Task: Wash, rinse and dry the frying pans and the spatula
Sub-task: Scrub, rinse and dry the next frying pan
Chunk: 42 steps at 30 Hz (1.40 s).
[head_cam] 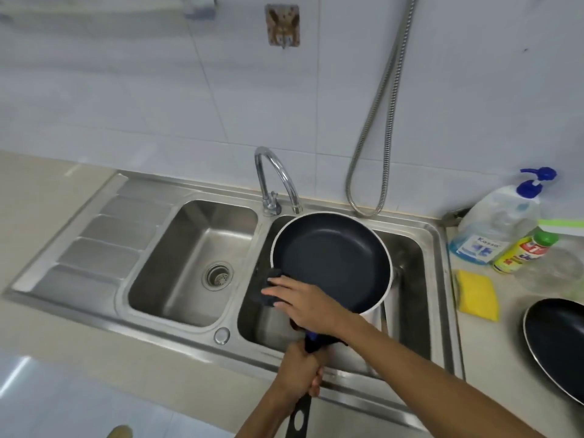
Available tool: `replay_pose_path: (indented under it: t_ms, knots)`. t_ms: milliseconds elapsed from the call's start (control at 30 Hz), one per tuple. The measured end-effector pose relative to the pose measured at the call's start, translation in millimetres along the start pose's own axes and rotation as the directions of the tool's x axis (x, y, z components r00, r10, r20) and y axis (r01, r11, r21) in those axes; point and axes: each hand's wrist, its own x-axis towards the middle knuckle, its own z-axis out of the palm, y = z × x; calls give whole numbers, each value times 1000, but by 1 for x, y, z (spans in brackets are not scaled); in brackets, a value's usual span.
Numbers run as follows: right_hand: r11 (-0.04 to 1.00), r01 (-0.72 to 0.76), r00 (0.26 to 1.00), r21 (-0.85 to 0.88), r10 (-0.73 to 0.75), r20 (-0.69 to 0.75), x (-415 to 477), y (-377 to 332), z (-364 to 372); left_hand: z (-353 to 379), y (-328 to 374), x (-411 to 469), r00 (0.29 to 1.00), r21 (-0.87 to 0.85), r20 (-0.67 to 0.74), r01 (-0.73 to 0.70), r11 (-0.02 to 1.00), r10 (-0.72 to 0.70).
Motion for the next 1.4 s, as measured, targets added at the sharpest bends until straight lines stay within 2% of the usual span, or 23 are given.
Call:
replay_pose_path:
  t_ms: [100,267,367,433,533,600,700,733,800,867,933,1000,1033,1100,1167,1233,1300,1400]
  knots:
    - [971,-142,981,192,164,-102,64,0,-1,-11,0,-12,1000,-60,8,-11,998,12]
    - [942,-297,897,157,332,-291,106,34,-3,-23,-3,-32,998,-119,28,-46,992,49]
    - [860,-386,816,335,487,-312,105,21,-6,-27,-4,-30,999,-65,29,-17,998,19]
    - [862,-348,865,369,447,-229,91,2,0,-32,-2,-30,1000,-26,21,-7,1000,8]
    - [927,-239,967,290,254,-15,40,-16,4,-41,-1,-28,1000,1,-2,-6,1000,6]
    - [955,-222,974,199,205,101,6,-2,-9,-42,0,-29,1000,-4,-1,-7,1000,7]
    - [979,-203,966,-19,204,160,-31,37,-35,-38,4,-31,999,-40,13,-43,998,44]
    - [976,-189,966,-105,203,157,-37,52,-41,-37,5,-33,999,-51,26,-40,998,42]
    - [942,-169,980,-289,192,54,-34,92,-52,-36,6,-37,997,-77,63,-28,997,33]
    - [867,-306,952,-393,280,-122,-14,121,-62,-33,8,-44,994,-82,111,-17,996,26]
    - [831,-430,899,-352,361,-248,18,123,-61,-29,9,-47,992,-89,123,-5,996,16]
    - [866,-472,857,-165,408,-315,50,97,-42,-32,13,-47,995,-68,101,-4,998,11]
    - [889,-454,858,-57,419,-298,61,77,-32,-36,15,-45,996,-27,86,-18,999,20]
    - [948,-315,934,38,317,-166,64,36,-13,-47,17,-39,998,55,56,-32,998,28]
    - [984,-176,984,10,177,-16,50,12,0,-57,20,-35,999,78,32,-35,996,32]
    - [994,-75,997,-76,75,-6,45,15,0,-63,23,-36,999,88,19,-53,995,51]
    - [978,-92,995,-187,82,-64,62,41,-11,-64,23,-36,998,104,23,-63,993,61]
    - [915,-291,956,-279,265,-128,63,101,-37,-65,22,-45,998,87,53,-48,995,43]
